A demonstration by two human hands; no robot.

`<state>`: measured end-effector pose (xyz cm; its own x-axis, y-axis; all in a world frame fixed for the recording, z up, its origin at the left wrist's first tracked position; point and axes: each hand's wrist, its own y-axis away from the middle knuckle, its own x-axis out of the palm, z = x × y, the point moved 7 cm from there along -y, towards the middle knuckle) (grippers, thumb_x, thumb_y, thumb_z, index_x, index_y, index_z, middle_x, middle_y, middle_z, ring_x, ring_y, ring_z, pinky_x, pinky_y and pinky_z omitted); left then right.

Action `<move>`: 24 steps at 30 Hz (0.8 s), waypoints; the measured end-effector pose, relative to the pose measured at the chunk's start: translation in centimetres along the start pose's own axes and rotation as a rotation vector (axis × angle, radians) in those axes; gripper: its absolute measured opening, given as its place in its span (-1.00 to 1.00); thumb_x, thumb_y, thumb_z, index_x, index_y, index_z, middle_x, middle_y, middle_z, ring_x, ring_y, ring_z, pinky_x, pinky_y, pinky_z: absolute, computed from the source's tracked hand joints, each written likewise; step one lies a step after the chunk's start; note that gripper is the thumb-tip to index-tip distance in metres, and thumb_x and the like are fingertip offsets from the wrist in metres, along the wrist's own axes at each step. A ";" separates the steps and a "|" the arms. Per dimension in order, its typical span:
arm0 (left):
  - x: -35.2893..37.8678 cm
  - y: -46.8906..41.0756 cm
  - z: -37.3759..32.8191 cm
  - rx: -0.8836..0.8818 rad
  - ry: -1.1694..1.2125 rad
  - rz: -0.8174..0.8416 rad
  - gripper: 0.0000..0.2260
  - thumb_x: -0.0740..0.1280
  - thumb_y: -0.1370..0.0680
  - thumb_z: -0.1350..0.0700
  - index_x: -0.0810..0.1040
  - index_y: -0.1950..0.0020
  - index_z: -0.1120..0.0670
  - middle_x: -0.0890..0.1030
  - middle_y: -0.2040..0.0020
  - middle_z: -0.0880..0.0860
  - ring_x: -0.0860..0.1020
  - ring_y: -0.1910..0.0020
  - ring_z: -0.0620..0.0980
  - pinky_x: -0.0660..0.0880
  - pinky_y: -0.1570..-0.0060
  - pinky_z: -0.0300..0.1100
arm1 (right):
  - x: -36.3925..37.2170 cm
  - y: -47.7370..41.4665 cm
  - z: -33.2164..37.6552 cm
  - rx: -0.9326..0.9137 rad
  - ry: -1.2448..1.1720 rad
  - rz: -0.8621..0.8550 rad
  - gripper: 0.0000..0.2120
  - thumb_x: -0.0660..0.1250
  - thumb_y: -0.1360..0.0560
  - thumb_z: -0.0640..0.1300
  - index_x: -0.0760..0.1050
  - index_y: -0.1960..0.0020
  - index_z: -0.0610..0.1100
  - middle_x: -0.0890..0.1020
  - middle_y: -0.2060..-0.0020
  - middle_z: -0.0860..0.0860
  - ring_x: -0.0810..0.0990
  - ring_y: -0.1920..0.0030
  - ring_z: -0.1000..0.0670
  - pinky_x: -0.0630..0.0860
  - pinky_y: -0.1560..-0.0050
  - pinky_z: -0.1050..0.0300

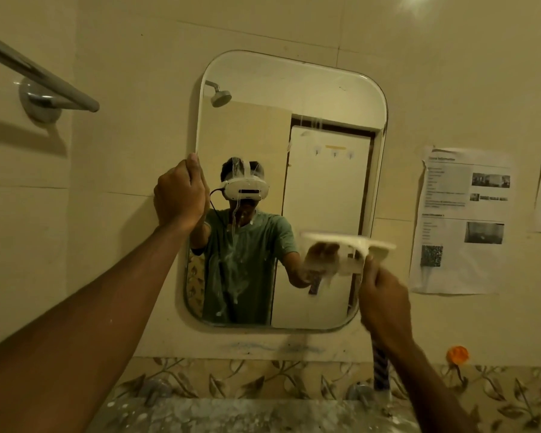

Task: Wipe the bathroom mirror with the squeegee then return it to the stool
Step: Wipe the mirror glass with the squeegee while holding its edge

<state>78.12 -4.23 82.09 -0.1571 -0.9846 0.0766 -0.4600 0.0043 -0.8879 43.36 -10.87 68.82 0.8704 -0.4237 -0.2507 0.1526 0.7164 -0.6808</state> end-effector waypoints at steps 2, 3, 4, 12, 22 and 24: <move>0.1 0.0 0.2 -0.017 0.006 0.037 -0.58 0.02 -0.66 -0.03 0.59 -0.06 0.19 0.65 0.08 0.22 0.61 0.11 0.16 0.38 0.22 -0.20 | -1.1 -3.1 2.0 -0.048 -0.013 -0.055 -0.44 -0.04 -0.63 0.19 0.46 0.25 -0.18 0.55 0.39 -0.17 0.52 0.43 -0.13 0.58 0.34 -0.11; 0.2 0.0 0.3 -0.030 0.008 0.052 -0.57 0.01 -0.66 -0.03 0.58 -0.05 0.20 0.65 0.08 0.22 0.61 0.11 0.17 0.38 0.22 -0.19 | -1.2 -4.1 2.6 -0.066 0.004 -0.061 -0.44 -0.06 -0.63 0.20 0.45 0.25 -0.18 0.55 0.39 -0.17 0.54 0.41 -0.16 0.59 0.33 -0.13; 0.2 -0.1 0.4 -0.040 0.010 0.065 -0.57 0.01 -0.66 -0.03 0.58 -0.04 0.21 0.64 0.08 0.22 0.60 0.10 0.17 0.40 0.21 -0.17 | -1.0 -4.5 2.8 -0.076 0.021 -0.057 -0.45 -0.07 -0.63 0.19 0.44 0.25 -0.17 0.55 0.39 -0.16 0.55 0.40 -0.18 0.59 0.32 -0.15; 0.9 0.0 1.3 -0.076 0.000 0.117 -0.55 -0.01 -0.66 -0.06 0.57 -0.04 0.20 0.64 0.07 0.21 0.60 0.08 0.15 0.41 0.19 -0.17 | 3.2 5.3 -4.3 0.089 0.096 0.059 -0.60 -0.02 -0.66 0.04 0.47 0.16 -0.09 0.56 0.41 -0.01 0.53 0.42 0.07 0.37 0.47 0.24; 0.9 0.2 1.4 -0.105 0.004 0.148 -0.56 -0.01 -0.66 -0.07 0.55 -0.03 0.19 0.63 0.04 0.21 0.59 0.06 0.17 0.40 0.18 -0.16 | 0.3 0.5 -0.2 -0.003 -0.020 0.012 -0.54 -0.02 -0.65 0.13 0.49 0.18 -0.11 0.61 0.34 -0.07 0.59 0.40 -0.07 0.57 0.45 0.04; 0.9 0.2 1.5 -0.101 0.006 0.141 -0.56 -0.01 -0.66 -0.07 0.54 -0.02 0.19 0.63 0.05 0.21 0.59 0.06 0.16 0.41 0.18 -0.15 | 0.4 -0.9 0.5 -0.026 -0.024 0.009 -0.53 -0.03 -0.65 0.13 0.48 0.18 -0.12 0.61 0.33 -0.13 0.62 0.35 -0.14 0.61 0.36 -0.07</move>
<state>79.21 -5.42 81.26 -0.2309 -0.9721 -0.0423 -0.5189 0.1598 -0.8398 43.83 -11.42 69.68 0.8825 -0.4038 -0.2409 0.1328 0.7056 -0.6960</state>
